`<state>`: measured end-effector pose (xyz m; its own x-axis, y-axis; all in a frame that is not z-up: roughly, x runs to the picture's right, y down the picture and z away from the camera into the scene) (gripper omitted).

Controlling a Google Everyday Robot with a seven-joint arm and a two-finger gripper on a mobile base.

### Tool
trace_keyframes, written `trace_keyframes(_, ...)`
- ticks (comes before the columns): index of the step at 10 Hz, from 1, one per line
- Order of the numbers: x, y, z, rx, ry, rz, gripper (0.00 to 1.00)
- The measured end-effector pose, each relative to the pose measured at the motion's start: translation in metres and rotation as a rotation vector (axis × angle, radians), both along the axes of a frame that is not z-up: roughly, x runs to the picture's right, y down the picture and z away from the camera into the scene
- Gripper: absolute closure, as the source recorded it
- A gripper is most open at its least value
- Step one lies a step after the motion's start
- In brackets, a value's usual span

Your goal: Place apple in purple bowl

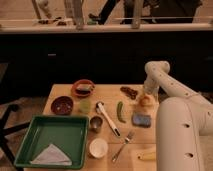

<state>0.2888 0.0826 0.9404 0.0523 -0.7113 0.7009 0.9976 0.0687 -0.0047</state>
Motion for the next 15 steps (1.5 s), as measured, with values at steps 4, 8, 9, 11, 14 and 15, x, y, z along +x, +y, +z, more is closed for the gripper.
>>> trace_keyframes(4,0.0004,0.0025,0.0059,-0.028,-0.003,-0.003,0.2)
trace_keyframes(8,0.0021,0.0058,0.0079,-0.047,0.0,-0.012,0.51)
trace_keyframes(9,0.0011,0.0056,0.0084,-0.05,0.0,-0.016,0.63)
trace_keyframes(11,0.0008,0.0059,0.0085,-0.053,0.003,-0.022,0.82)
trace_keyframes(14,-0.001,0.0051,0.0069,-0.051,0.013,-0.03,1.0)
trace_keyframes(15,-0.0025,0.0042,0.0052,-0.047,0.016,-0.035,1.0)
